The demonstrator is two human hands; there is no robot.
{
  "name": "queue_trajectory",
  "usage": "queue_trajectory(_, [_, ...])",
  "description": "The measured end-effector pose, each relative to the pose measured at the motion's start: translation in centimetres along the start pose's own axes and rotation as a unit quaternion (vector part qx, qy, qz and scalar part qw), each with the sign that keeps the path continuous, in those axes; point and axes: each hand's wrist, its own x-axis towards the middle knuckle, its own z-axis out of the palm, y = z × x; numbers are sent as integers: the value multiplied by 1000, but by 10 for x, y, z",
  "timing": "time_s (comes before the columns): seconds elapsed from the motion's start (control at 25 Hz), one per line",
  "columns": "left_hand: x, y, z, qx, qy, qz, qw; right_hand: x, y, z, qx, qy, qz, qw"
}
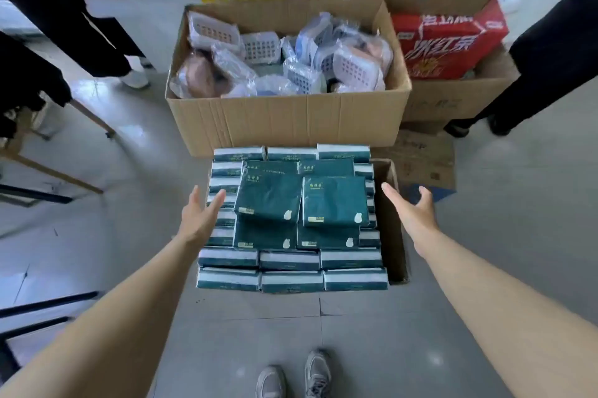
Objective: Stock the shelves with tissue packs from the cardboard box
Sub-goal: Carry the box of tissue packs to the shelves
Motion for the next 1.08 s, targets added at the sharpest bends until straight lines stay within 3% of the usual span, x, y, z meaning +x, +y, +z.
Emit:
queue_trajectory(0.08, [17,-11,4,-2,3,-35,999,14,13,11,-20,32,34,999])
queue_trajectory(0.2, [35,-28,12,-25,-54,-81,995,29,33,24,-27,-6,76,997])
queue_trajectory(0.72, [54,-39,5,2,-132,-181,975,49,48,32,-25,-43,75,996])
queue_trajectory(1.08, [-1,-5,28,3,-195,-162,967,0,73,-14,20,-23,107,994])
